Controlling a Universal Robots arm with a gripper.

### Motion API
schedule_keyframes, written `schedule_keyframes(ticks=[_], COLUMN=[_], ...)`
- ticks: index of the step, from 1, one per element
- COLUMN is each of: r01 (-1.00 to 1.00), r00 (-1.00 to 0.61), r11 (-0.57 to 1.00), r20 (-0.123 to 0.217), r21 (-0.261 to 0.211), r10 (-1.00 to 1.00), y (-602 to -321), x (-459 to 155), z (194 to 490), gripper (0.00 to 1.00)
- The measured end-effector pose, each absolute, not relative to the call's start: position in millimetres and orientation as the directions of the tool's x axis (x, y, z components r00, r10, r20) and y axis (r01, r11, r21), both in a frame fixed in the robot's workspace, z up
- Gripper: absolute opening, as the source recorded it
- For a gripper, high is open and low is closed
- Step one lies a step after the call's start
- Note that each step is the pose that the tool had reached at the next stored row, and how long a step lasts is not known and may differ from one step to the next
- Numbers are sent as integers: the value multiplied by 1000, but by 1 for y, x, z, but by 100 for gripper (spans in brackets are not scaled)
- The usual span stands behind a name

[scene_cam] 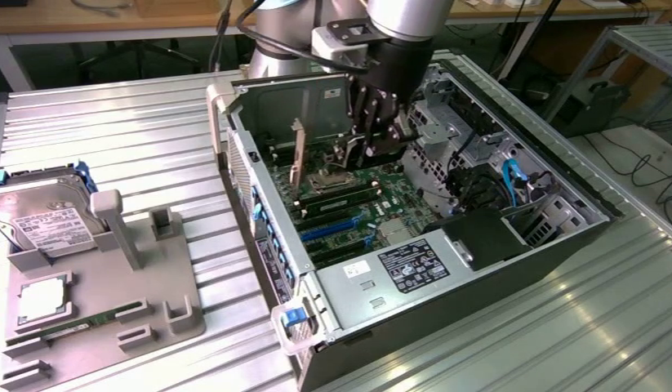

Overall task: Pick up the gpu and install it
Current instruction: 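Insert the gpu into the slot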

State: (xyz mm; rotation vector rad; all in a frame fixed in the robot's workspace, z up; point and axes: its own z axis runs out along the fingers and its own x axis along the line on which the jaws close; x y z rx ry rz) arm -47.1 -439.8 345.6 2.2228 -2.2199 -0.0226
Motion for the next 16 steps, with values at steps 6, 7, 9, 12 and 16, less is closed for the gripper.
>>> schedule_keyframes(ticks=[6,7,9,12,16], r01=[-1000,-1000,-1000,-1000,-1000], r00=[0,1,0,0,1], r11=[-1,-1,-1,-1,-1], r20=[-10,-10,-10,-10,-10], r21=[10,10,10,10,10], r10=[-1000,-1000,-1000,-1000,-1000], y=[-440,-440,-440,-439,-440], x=[-50,-50,-50,-57,-62], z=[334,333,329,322,313], gripper=[27,27,27,27,27])
